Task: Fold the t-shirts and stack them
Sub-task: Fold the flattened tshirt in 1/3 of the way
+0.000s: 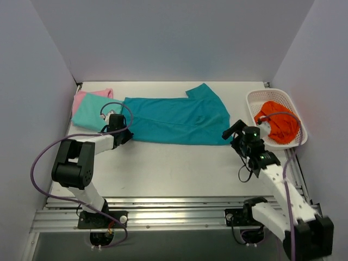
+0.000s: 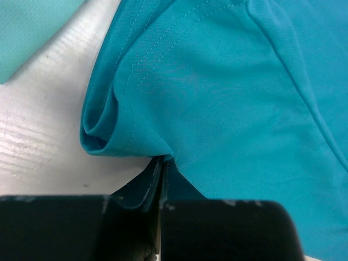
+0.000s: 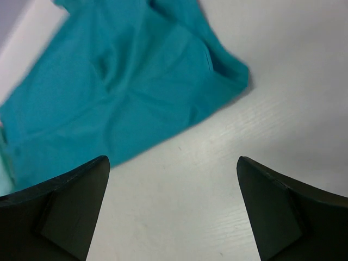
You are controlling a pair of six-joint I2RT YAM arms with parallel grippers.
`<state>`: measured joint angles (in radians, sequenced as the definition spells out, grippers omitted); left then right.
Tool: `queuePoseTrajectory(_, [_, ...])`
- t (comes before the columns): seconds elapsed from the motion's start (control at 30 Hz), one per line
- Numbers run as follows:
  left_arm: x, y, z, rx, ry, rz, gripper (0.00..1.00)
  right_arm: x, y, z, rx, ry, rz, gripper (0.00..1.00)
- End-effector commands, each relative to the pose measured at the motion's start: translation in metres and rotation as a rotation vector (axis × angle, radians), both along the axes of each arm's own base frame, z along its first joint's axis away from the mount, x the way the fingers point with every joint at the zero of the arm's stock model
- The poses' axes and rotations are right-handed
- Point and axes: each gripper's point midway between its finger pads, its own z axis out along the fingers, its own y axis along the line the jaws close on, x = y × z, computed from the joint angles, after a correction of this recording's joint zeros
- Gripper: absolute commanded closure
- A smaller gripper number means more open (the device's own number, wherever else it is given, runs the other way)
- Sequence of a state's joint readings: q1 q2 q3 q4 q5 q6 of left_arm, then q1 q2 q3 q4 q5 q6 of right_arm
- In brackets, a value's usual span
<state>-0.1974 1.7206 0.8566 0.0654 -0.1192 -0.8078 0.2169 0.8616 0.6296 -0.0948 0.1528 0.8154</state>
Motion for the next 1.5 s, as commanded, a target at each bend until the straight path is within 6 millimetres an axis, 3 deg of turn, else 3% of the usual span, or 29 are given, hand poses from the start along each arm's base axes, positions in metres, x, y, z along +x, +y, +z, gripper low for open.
queuePoseTrajectory(0.0, [0.000,-0.003,0.006,-0.015,-0.028,-0.012,0.98,-0.002,0.042,-0.080,0.136,0.186,0.179,0.01])
queuePoseTrajectory(0.03, [0.000,-0.005,0.004,-0.019,-0.022,-0.017,0.98,-0.011,0.044,-0.104,0.167,0.228,0.184,0.02])
queuePoseTrajectory(0.17, [0.001,-0.006,0.008,-0.018,-0.035,-0.031,0.98,-0.003,0.047,-0.135,0.207,0.274,0.167,0.04])
queuePoseTrajectory(0.4, [0.002,-0.003,0.020,-0.010,-0.061,-0.023,0.98,0.013,0.039,-0.138,0.177,0.278,0.118,0.04])
queuePoseTrajectory(0.67, [0.008,-0.008,0.020,-0.037,-0.072,-0.037,0.98,0.032,-0.002,-0.151,0.083,0.305,-0.061,0.05])
queuePoseTrajectory(0.8, [0.009,-0.012,0.017,-0.049,-0.072,-0.049,0.98,0.043,-0.010,-0.158,0.090,0.305,-0.111,0.11])
queuePoseTrajectory(1.0, [0.008,-0.010,0.018,-0.052,-0.073,-0.048,0.98,0.053,-0.004,-0.168,0.118,0.312,-0.104,0.32])
queuePoseTrajectory(1.1, [0.006,-0.007,0.017,-0.052,-0.074,-0.042,0.98,0.050,-0.004,-0.172,0.115,0.319,-0.098,0.50])
queuePoseTrajectory(1.17, [0.006,-0.006,0.016,-0.053,-0.073,-0.041,0.98,0.046,-0.005,-0.173,0.111,0.322,-0.097,0.67])
queuePoseTrajectory(1.2, [0.005,-0.006,0.016,-0.054,-0.071,-0.043,0.98,0.045,-0.005,-0.173,0.110,0.322,-0.098,0.87])
queuePoseTrajectory(1.23, [0.005,-0.007,0.016,-0.056,-0.072,-0.045,0.98,0.042,-0.006,-0.172,0.109,0.323,-0.103,1.00])
queuePoseTrajectory(1.4, [-0.009,-0.005,0.021,-0.080,-0.083,-0.015,0.98,0.027,-0.014,-0.158,0.099,0.315,-0.138,1.00])
queuePoseTrajectory(1.47, [-0.016,-0.003,0.036,-0.103,-0.119,0.022,0.98,0.017,-0.023,-0.142,0.072,0.307,-0.179,1.00])
